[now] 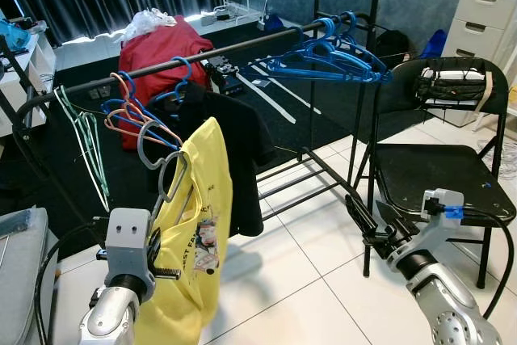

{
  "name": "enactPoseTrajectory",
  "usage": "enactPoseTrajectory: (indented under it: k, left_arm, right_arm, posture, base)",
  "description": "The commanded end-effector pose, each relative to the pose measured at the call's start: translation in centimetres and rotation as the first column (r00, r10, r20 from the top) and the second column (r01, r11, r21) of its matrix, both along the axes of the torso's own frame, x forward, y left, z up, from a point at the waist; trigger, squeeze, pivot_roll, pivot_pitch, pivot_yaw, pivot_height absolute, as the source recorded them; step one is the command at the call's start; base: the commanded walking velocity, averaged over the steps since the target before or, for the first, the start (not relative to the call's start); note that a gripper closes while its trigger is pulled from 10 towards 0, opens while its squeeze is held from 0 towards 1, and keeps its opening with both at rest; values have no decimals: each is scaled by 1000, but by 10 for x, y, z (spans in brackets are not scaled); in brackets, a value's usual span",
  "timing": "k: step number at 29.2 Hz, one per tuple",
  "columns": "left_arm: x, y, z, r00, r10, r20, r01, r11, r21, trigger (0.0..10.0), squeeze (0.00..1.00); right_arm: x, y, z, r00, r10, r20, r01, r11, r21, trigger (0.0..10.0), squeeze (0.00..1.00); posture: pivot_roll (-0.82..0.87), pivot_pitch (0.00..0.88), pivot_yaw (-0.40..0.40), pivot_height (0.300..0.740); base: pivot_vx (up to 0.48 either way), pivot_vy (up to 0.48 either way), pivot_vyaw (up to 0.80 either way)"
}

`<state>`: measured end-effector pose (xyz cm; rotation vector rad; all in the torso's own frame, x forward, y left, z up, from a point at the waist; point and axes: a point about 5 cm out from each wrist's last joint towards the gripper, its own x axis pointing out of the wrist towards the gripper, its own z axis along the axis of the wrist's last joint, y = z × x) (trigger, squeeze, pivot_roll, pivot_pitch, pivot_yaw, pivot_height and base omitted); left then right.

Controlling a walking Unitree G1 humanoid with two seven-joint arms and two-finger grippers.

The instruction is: Hang hanger

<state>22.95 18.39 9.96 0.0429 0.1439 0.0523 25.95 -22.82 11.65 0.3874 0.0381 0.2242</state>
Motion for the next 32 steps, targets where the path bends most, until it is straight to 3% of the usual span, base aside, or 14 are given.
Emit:
enactPoseTrajectory:
  k: [1,13,14,16,19,21,26,27,29,30,32]
  left_arm:
    - [-1,3,2,999,31,16,-31,1000,-1,10000,0]
    - [-3,10,2,992,118,-47,-115,991,70,10000,0]
    - [-6,17,0,990,124,-72,-114,985,133,10000,0]
    - [-6,17,0,990,124,-72,-114,985,133,10000,0]
    - [-25,46,-9,970,149,-192,-76,937,340,10000,0]
    - [-32,58,-9,957,177,-231,-67,906,417,10000,0]
    - [-31,68,-7,939,243,-243,-121,895,429,10000,0]
    - [-28,72,-6,925,288,-247,-177,904,390,10000,0]
    - [-28,72,-6,925,288,-247,-177,904,390,10000,0]
    - [-24,72,-5,915,320,-246,-237,919,314,10000,0]
    - [-24,72,-5,915,320,-246,-237,919,314,10000,0]
  right_arm:
    - [-2,3,-2,1000,8,-10,-7,1000,17,10000,0]
    - [-4,2,0,1000,6,-14,-6,1000,13,10000,0]
    - [-4,2,0,1000,5,-15,-5,1000,12,10000,0]
    - [-4,2,0,1000,5,-15,-5,1000,12,10000,0]
    - [-4,1,2,1000,3,-15,-3,1000,14,10000,0]
    - [-4,1,2,1000,3,-14,-3,1000,16,10000,0]
    - [-2,3,3,1000,4,-13,-4,1000,18,10000,0]
    - [-1,5,3,1000,8,-11,-8,1000,20,10000,0]
    - [-1,5,3,1000,8,-11,-8,1000,20,10000,0]
    - [1,6,4,1000,10,-8,-10,1000,23,10000,0]
    - [1,6,4,1000,10,-8,-10,1000,23,10000,0]
  posture:
    - [-74,0,104,740]
    - [-87,13,107,740]
    - [-89,16,105,740]
    - [-89,16,105,740]
    - [-77,44,109,740]
    - [-73,36,109,740]
    - [-68,39,111,740]
    - [-64,48,108,740]
    - [-64,48,108,740]
    - [-65,37,109,740]
    - [-65,37,109,740]
  base:
    - [0,0,0]
    - [0,0,0]
    - [0,0,0]
    - [0,0,0]
    - [0,0,0]
    - [0,0,0]
    - [0,0,0]
    - [0,0,0]
    - [0,0,0]
    - [0,0,0]
    - [0,0,0]
